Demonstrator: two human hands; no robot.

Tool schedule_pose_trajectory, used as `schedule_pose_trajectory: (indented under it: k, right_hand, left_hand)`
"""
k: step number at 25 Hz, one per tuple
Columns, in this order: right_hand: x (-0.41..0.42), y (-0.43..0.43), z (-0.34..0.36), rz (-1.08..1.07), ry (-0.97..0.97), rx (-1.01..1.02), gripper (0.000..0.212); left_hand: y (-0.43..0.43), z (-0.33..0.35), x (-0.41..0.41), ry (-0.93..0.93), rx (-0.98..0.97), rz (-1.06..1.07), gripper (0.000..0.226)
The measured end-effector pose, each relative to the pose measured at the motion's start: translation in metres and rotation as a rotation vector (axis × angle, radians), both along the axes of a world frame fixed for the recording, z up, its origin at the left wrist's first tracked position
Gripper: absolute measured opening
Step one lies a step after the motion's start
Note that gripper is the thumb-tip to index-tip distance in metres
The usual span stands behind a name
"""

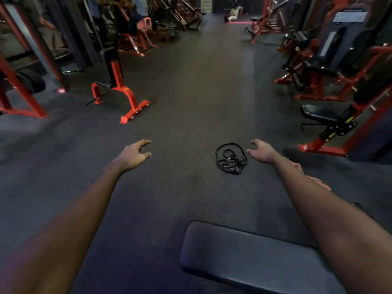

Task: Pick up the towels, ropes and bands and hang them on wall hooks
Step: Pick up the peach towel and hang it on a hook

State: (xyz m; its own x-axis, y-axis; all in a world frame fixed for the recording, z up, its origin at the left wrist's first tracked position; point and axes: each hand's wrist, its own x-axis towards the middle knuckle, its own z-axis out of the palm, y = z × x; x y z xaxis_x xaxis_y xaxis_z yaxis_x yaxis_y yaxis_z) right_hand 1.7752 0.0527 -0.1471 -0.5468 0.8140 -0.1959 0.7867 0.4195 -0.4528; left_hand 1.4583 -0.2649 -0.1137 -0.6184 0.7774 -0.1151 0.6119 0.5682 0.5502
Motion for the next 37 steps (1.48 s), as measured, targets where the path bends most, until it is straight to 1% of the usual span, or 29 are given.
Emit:
schedule_pose_trajectory:
  k: [4,8,10,12,13,14,16,17,20,22,26,29,31,37]
  right_hand:
    - [-0.045,0.027,-0.012,-0.122,-0.028,-0.014,0.058]
    - [-0.075,0.052,-0.022,-0.312,-0.049,-0.025,0.056]
    - [-0.081,0.062,-0.020,-0.389,-0.080,-0.016,0.049]
    - [-0.084,0.073,-0.017,-0.461,-0.057,-0.048,0.037]
    - [-0.085,0.080,-0.017,-0.490,-0.047,-0.084,0.036]
    - [-0.082,0.094,-0.020,-0.526,-0.047,-0.086,0.042]
    - [-0.074,0.110,-0.030,-0.573,-0.034,-0.108,0.065]
    - [-0.066,0.124,-0.043,-0.598,-0.016,-0.109,0.067]
    - [-0.063,0.144,-0.054,-0.746,-0.040,-0.124,0.053]
    - [-0.059,0.176,-0.071,-0.832,-0.001,-0.142,0.048]
    - [-0.062,0.235,-0.093,-0.949,0.037,-0.242,0.051]
    - [-0.066,0.270,-0.093,-1.025,0.058,-0.253,0.049]
    - [-0.062,0.296,-0.103,-1.069,0.048,-0.262,0.052]
    - [-0.054,0.393,-0.148,-1.214,0.038,-0.326,0.057]
  left_hand:
    - [0.079,-0.026,-0.082,-0.034,-0.001,-0.135,0.054]
    - [0.172,-0.044,-0.152,-0.063,-0.035,-0.335,0.055]
    - [0.218,-0.050,-0.174,-0.068,-0.060,-0.418,0.055]
    - [0.265,-0.053,-0.188,-0.093,-0.067,-0.493,0.056]
    - [0.292,-0.055,-0.194,-0.104,-0.077,-0.540,0.056]
    - [0.325,-0.059,-0.198,-0.108,-0.093,-0.592,0.056]
    - [0.374,-0.067,-0.198,-0.114,-0.106,-0.663,0.055]
    - [0.403,-0.072,-0.193,-0.111,-0.108,-0.708,0.055]
    - [0.471,-0.082,-0.175,-0.102,-0.107,-0.853,0.053]
    - [0.523,-0.088,-0.164,-0.109,-0.106,-0.909,0.052]
    - [0.621,-0.099,-0.152,-0.094,-0.190,-1.013,0.053]
    - [0.693,-0.101,-0.138,-0.102,-0.186,-1.072,0.054]
    - [0.746,-0.107,-0.126,-0.119,-0.198,-1.114,0.054]
    - [0.902,-0.152,-0.090,-0.141,-0.251,-1.225,0.054]
